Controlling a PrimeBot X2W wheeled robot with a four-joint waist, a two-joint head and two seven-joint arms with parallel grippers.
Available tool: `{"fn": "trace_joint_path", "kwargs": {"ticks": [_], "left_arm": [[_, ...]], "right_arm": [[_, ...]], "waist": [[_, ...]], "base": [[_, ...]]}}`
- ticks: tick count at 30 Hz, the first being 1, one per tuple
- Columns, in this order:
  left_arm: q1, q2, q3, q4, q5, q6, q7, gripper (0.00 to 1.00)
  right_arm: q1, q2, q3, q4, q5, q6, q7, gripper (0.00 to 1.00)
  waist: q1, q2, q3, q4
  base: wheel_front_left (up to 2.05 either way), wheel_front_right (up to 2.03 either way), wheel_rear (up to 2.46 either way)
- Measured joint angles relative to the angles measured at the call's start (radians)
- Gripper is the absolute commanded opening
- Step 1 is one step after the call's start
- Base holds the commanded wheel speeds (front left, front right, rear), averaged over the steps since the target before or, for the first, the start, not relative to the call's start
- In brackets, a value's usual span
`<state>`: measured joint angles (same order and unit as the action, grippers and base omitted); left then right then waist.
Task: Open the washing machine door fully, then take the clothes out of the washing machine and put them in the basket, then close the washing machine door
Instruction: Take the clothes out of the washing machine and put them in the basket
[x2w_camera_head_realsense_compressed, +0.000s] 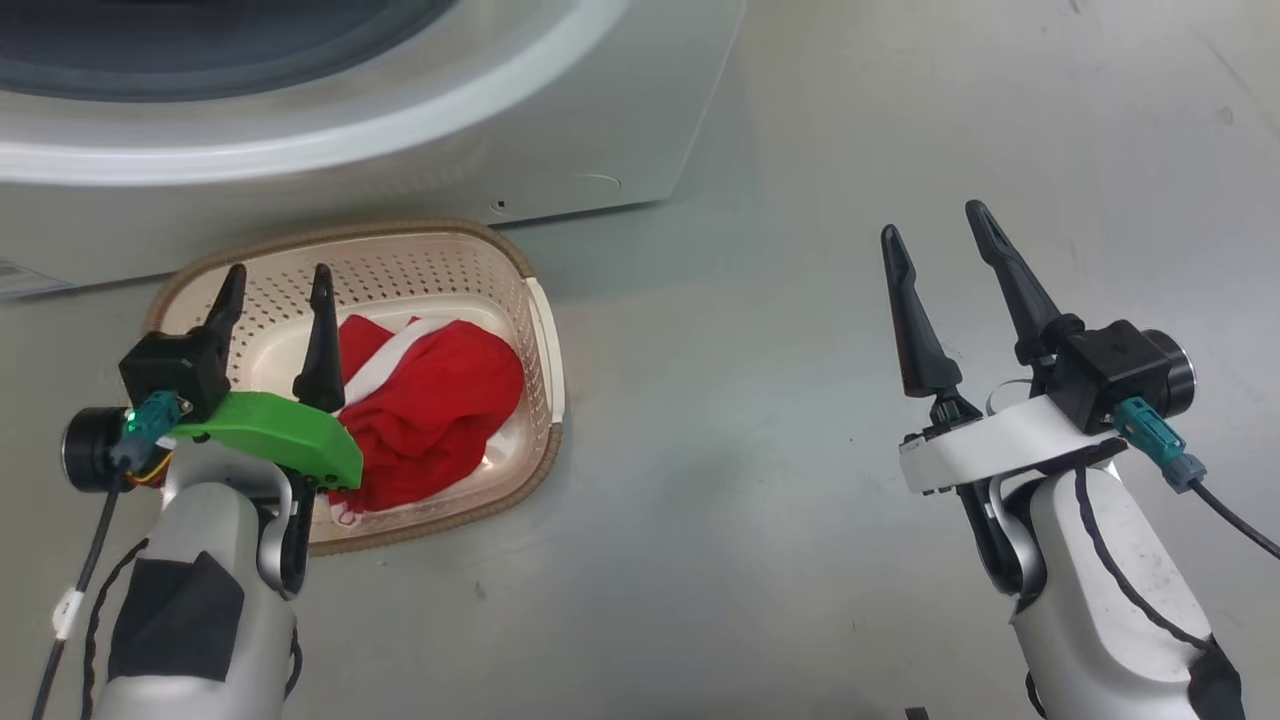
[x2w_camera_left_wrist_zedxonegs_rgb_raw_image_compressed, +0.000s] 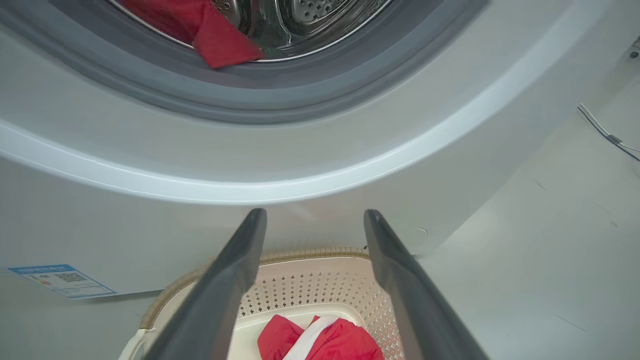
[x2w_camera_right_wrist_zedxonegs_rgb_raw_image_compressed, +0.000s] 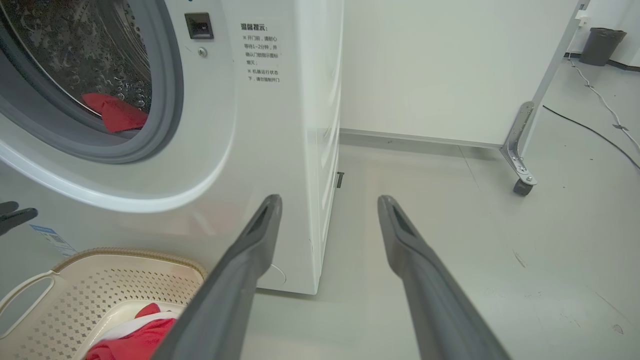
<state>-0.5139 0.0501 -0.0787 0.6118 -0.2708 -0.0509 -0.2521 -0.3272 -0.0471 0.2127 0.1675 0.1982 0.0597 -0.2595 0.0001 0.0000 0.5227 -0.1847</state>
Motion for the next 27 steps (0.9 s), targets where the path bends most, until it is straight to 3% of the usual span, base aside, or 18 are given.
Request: {"fn": "trace_joint_path", "kwargs": {"ticks": [14, 27], "left_arm": [[0.148, -0.003, -0.014, -0.244, 0.071, 0.000, 0.000, 1.00], [0.367, -0.004, -0.025, -0.304, 0.106, 0.013, 0.000, 1.00]], "right_arm": [[0.096, -0.002, -0.048, 0.036, -0.007, 0.009, 0.000, 1.00], [0.214, -0.001, -0.050, 0.071, -0.011, 0.012, 0.000, 1.00]], "waist": [[0.0000, 0.0000, -0.188, 0.078], [-0.0001, 0.0000, -0.372, 0.112]], "base": [[0.00, 0.00, 0.00], [0.00, 0.00, 0.00]]}}
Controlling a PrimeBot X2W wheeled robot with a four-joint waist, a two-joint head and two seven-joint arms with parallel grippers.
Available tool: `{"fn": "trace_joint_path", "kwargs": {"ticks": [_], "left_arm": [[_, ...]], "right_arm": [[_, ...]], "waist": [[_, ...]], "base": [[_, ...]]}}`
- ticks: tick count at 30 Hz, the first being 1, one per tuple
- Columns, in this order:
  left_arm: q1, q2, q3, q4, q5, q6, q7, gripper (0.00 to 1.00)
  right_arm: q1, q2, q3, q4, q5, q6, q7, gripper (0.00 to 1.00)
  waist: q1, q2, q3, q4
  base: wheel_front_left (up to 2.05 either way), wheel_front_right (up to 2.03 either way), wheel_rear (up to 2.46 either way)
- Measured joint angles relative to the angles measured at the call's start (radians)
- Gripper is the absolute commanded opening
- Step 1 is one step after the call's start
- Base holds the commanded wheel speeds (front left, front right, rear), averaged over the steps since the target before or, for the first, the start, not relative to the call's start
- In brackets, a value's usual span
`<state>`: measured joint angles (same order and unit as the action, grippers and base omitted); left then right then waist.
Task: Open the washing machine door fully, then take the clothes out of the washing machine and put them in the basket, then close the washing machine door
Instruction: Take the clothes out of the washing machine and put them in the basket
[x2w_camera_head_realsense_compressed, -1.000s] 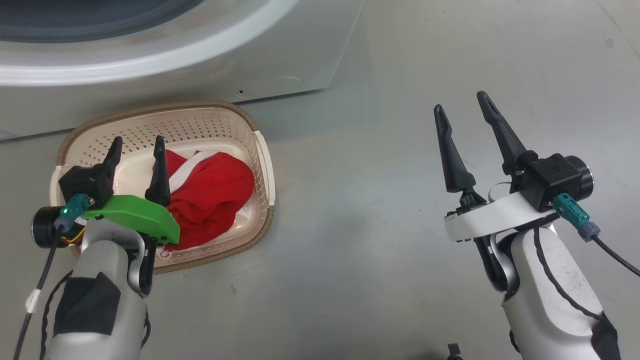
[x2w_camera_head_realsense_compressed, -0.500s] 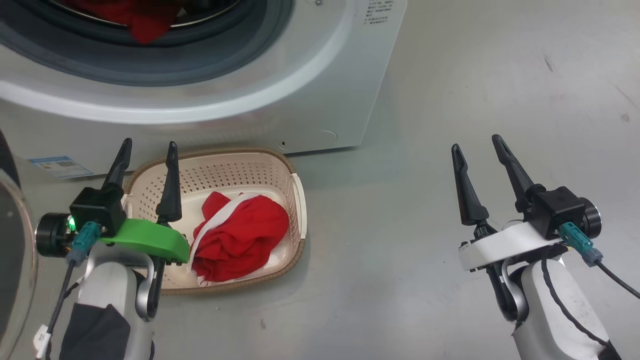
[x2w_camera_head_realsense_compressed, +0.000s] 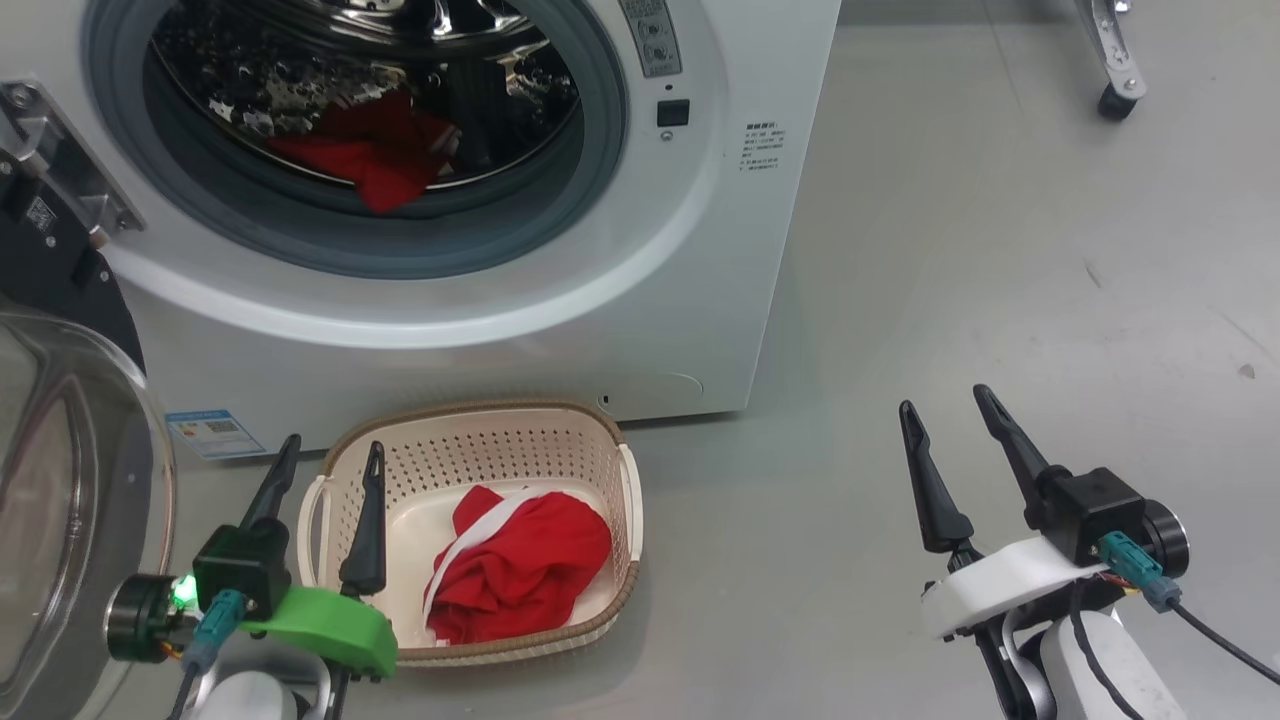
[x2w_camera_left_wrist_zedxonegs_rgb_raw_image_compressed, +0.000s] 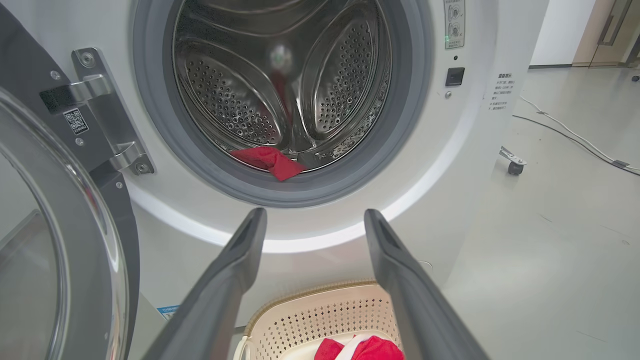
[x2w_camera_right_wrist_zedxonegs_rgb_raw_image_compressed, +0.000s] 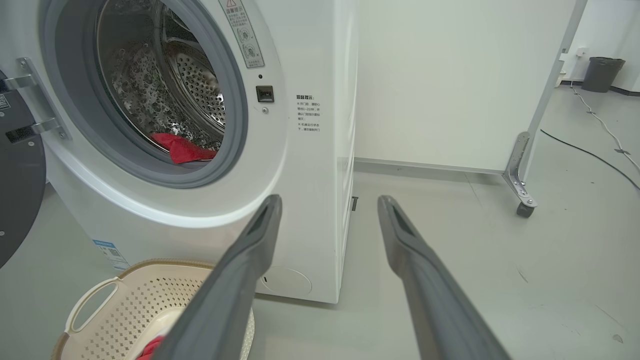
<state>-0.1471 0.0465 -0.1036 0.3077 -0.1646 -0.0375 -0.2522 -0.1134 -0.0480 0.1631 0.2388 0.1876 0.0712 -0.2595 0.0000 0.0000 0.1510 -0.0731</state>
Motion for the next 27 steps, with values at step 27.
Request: {"fn": "trace_joint_path", "kwargs": {"ticks": [27], "left_arm": [[0.214, 0.000, -0.029, -0.116, -0.001, 0.043, 0.000, 1.00]], "right_arm": [[0.122, 0.003, -0.004, -0.012, -0.005, 0.006, 0.000, 1.00]], "waist": [[0.0000, 0.0000, -0.153, -0.017]], "base": [[0.00, 0.00, 0.00]]}}
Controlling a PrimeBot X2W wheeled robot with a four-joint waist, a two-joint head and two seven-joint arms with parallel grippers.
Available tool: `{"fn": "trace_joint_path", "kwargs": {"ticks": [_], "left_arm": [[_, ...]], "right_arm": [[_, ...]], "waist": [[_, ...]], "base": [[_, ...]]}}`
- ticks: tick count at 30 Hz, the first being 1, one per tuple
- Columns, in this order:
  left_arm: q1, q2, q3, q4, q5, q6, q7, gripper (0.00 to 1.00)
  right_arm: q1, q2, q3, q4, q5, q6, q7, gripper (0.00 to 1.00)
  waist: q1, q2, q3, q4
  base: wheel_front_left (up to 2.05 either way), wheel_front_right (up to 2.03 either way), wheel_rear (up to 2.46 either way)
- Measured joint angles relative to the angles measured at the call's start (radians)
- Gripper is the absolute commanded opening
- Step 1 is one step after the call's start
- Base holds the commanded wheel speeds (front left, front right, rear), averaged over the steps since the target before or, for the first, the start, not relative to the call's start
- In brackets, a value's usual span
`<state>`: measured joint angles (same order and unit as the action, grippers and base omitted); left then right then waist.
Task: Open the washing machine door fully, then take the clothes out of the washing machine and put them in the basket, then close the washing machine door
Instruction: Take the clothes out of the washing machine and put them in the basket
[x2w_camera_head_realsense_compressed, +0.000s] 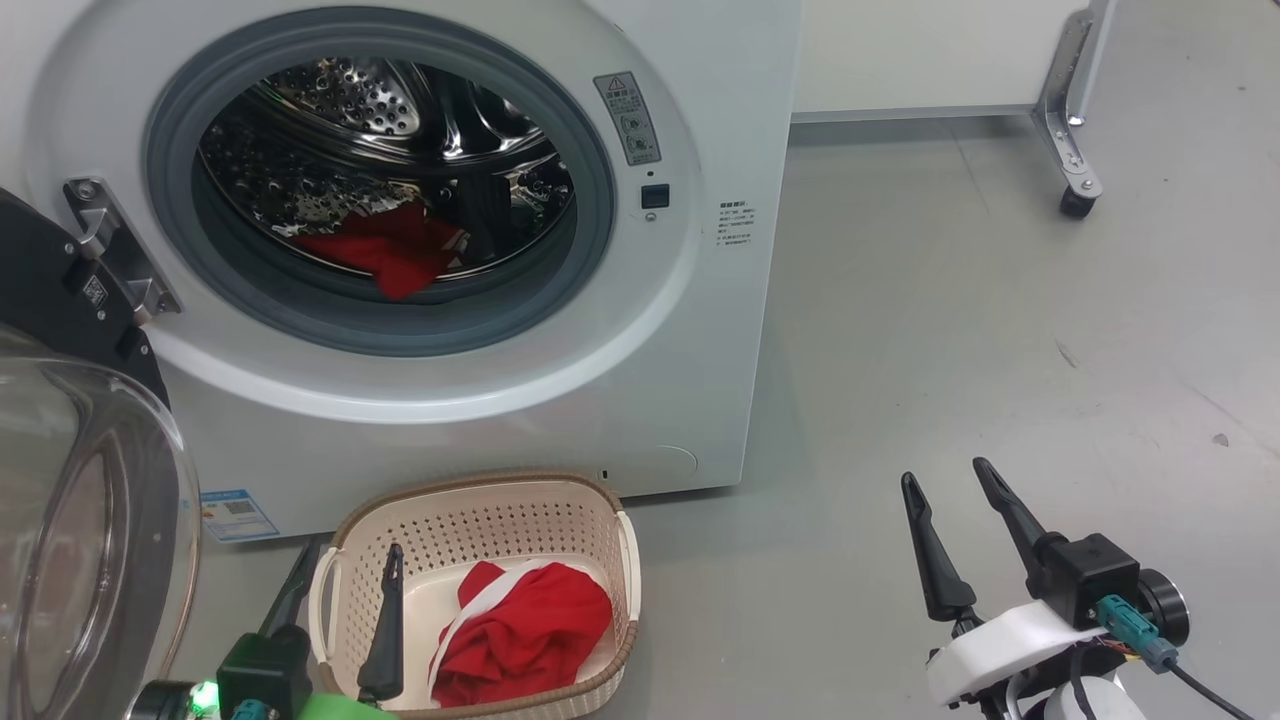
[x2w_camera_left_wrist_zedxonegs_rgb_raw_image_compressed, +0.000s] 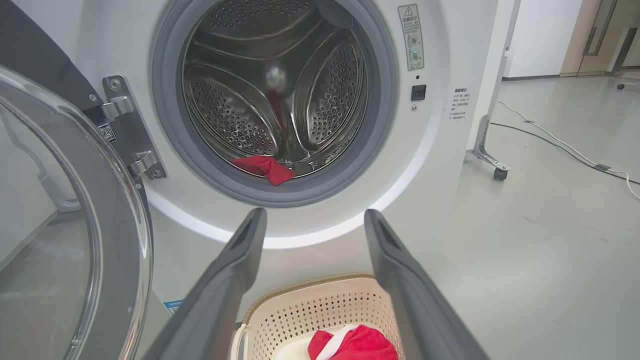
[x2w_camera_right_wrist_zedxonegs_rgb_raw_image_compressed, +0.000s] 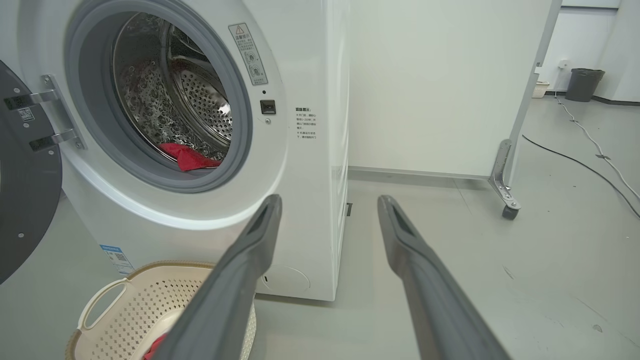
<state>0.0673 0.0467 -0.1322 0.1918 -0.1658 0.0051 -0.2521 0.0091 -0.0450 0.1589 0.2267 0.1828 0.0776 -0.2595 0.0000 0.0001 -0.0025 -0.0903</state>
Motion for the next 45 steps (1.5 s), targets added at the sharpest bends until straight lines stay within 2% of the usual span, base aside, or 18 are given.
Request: {"fn": "trace_joint_path", "kwargs": {"ticks": [26, 35, 45], "left_arm": [[0.034, 0.000, -0.017, -0.078, 0.001, 0.026, 0.006, 1.00], [0.019, 0.001, -0.043, -0.086, -0.006, 0.015, 0.036, 1.00], [-0.135, 0.011, -0.054, -0.028, 0.003, -0.002, 0.090, 1.00]], "right_arm": [[0.010, 0.000, 0.012, -0.026, 0.006, 0.000, 0.000, 1.00], [0.007, 0.000, 0.020, -0.058, -0.001, 0.000, 0.000, 1.00], [-0.046, 0.000, 0.049, -0.095, -0.007, 0.001, 0.000, 1.00]], "waist": [[0.0000, 0.0000, 0.017, 0.007], [0.0000, 0.0000, 0.084, 0.002], [0.0000, 0.0000, 0.202, -0.016]], "base": [[0.00, 0.00, 0.00], [0.00, 0.00, 0.00], [0.00, 0.00, 0.00]]}}
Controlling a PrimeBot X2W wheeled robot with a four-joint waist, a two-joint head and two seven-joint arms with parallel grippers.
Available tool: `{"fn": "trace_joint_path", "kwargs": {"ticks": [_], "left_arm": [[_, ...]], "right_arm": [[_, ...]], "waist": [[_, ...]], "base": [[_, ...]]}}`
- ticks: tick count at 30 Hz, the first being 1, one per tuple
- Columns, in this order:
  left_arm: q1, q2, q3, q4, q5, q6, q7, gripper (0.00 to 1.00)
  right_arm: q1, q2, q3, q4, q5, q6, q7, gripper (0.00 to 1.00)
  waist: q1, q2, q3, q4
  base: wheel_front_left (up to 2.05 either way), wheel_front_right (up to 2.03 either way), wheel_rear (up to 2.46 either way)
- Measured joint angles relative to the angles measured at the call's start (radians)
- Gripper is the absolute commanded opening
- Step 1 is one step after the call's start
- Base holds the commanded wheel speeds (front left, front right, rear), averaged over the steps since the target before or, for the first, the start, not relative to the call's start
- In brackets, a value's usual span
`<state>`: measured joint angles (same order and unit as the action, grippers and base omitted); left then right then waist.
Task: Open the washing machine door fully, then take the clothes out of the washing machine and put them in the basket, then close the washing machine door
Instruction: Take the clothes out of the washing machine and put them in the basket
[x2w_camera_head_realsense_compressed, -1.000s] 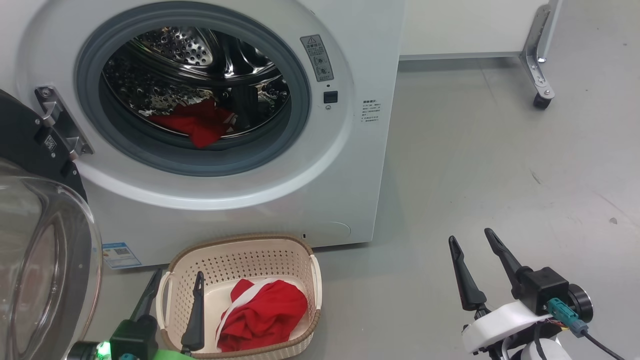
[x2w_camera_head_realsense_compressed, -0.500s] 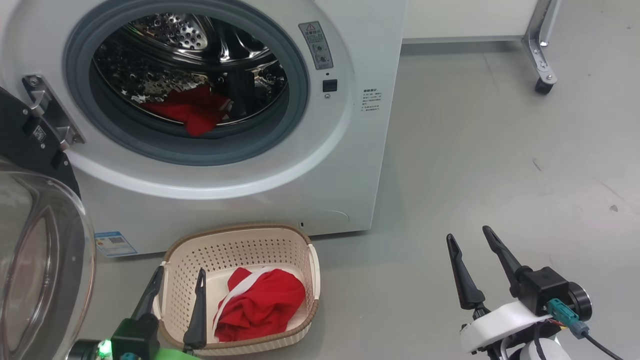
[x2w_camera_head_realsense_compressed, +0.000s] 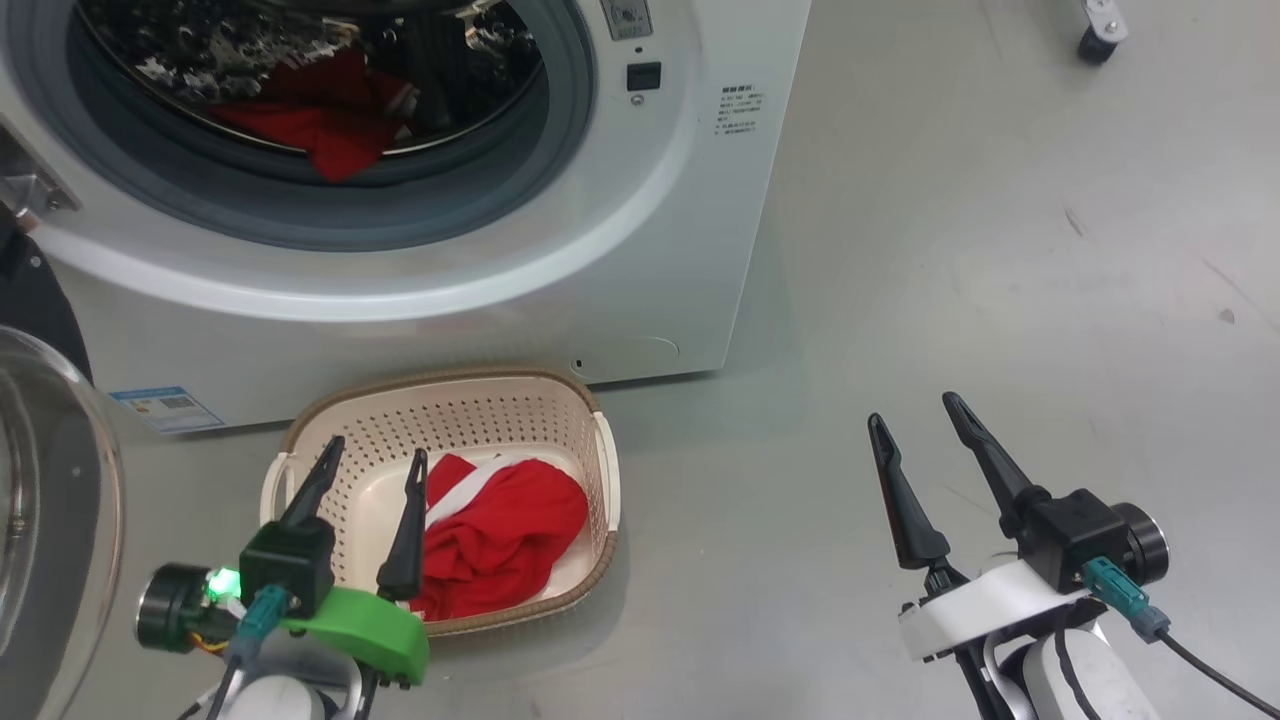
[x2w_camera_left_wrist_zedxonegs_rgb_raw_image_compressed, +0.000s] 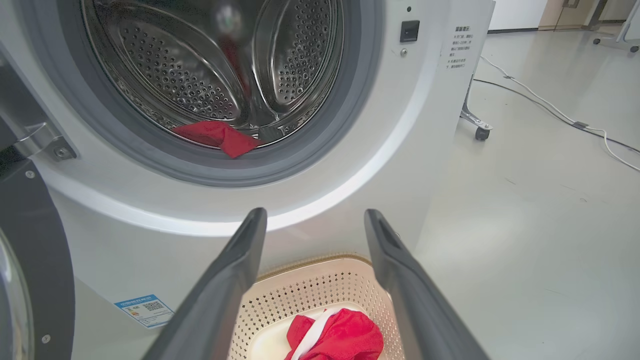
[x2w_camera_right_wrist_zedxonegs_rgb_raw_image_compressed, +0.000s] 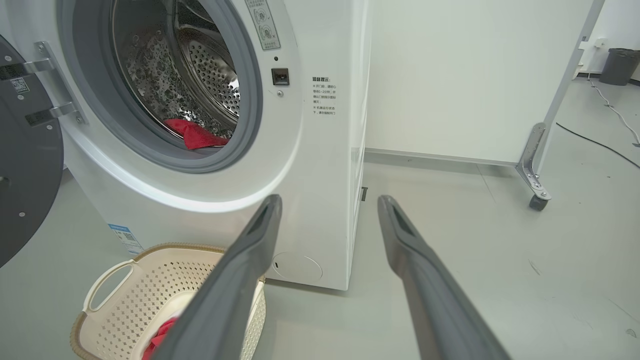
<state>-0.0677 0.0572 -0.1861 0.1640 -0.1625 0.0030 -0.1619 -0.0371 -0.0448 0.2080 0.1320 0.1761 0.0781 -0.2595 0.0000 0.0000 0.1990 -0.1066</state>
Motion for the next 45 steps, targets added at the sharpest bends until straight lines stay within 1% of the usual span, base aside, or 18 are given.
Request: {"fn": "trace_joint_path", "kwargs": {"ticks": [3, 8, 13, 19, 22, 27, 31, 33, 37, 43, 45], "left_arm": [[-0.058, 0.011, -0.001, 0.032, 0.009, -0.009, 0.022, 1.00], [-0.163, 0.019, 0.019, 0.092, 0.008, -0.009, 0.051, 1.00], [-0.257, 0.050, 0.040, 0.154, 0.008, -0.010, 0.099, 1.00], [-0.393, 0.091, 0.070, 0.215, -0.002, -0.033, 0.168, 1.00], [-0.465, 0.126, 0.083, 0.235, -0.002, -0.041, 0.206, 1.00], [-0.602, 0.192, 0.107, 0.249, 0.010, -0.049, 0.264, 1.00], [-0.698, 0.262, 0.127, 0.264, 0.034, -0.053, 0.299, 1.00], [-0.738, 0.294, 0.134, 0.270, 0.041, -0.054, 0.318, 1.00], [-0.817, 0.352, 0.132, 0.275, 0.081, -0.071, 0.351, 1.00], [-0.917, 0.410, 0.141, 0.292, 0.094, -0.080, 0.384, 1.00], [-0.939, 0.429, 0.141, 0.302, 0.099, -0.080, 0.398, 1.00]], "right_arm": [[-0.023, 0.000, 0.018, -0.014, 0.003, 0.000, 0.000, 1.00], [-0.070, -0.001, 0.071, -0.034, 0.017, 0.006, 0.000, 1.00], [-0.124, -0.001, 0.121, -0.056, 0.039, 0.012, 0.000, 1.00], [-0.168, -0.002, 0.151, -0.077, 0.088, 0.008, 0.000, 1.00], [-0.192, -0.002, 0.161, -0.088, 0.107, 0.005, 0.000, 1.00], [-0.239, -0.002, 0.179, -0.109, 0.146, -0.012, 0.000, 1.00], [-0.272, -0.002, 0.193, -0.119, 0.181, -0.029, 0.000, 1.00], [-0.281, -0.002, 0.198, -0.121, 0.197, -0.032, 0.000, 1.00], [-0.287, -0.002, 0.207, -0.124, 0.212, -0.050, 0.000, 1.00], [-0.308, -0.001, 0.217, -0.129, 0.239, -0.069, 0.000, 1.00], [-0.312, -0.001, 0.220, -0.131, 0.245, -0.071, 0.000, 1.00]], "waist": [[0.0000, 0.0000, 0.039, -0.011], [0.0000, 0.0000, 0.102, -0.037], [0.0000, 0.0000, 0.164, -0.075], [0.0000, 0.0000, 0.240, -0.127], [0.0001, 0.0000, 0.280, -0.153], [0.0001, 0.0000, 0.348, -0.194], [0.0002, 0.0000, 0.398, -0.230], [0.0002, 0.0000, 0.418, -0.250], [0.0002, 0.0000, 0.454, -0.289], [0.0002, 0.0000, 0.503, -0.334], [0.0002, 0.0000, 0.516, -0.346]], "base": [[0.00, 0.00, 0.00], [0.00, 0.00, 0.00], [0.00, 0.00, 0.00], [0.00, 0.00, 0.00], [0.00, 0.00, 0.00], [0.00, 0.00, 0.00], [0.00, 0.00, 0.00], [0.00, 0.00, 0.00], [0.00, 0.00, 0.00], [0.00, 0.00, 0.00], [0.00, 0.00, 0.00]]}}
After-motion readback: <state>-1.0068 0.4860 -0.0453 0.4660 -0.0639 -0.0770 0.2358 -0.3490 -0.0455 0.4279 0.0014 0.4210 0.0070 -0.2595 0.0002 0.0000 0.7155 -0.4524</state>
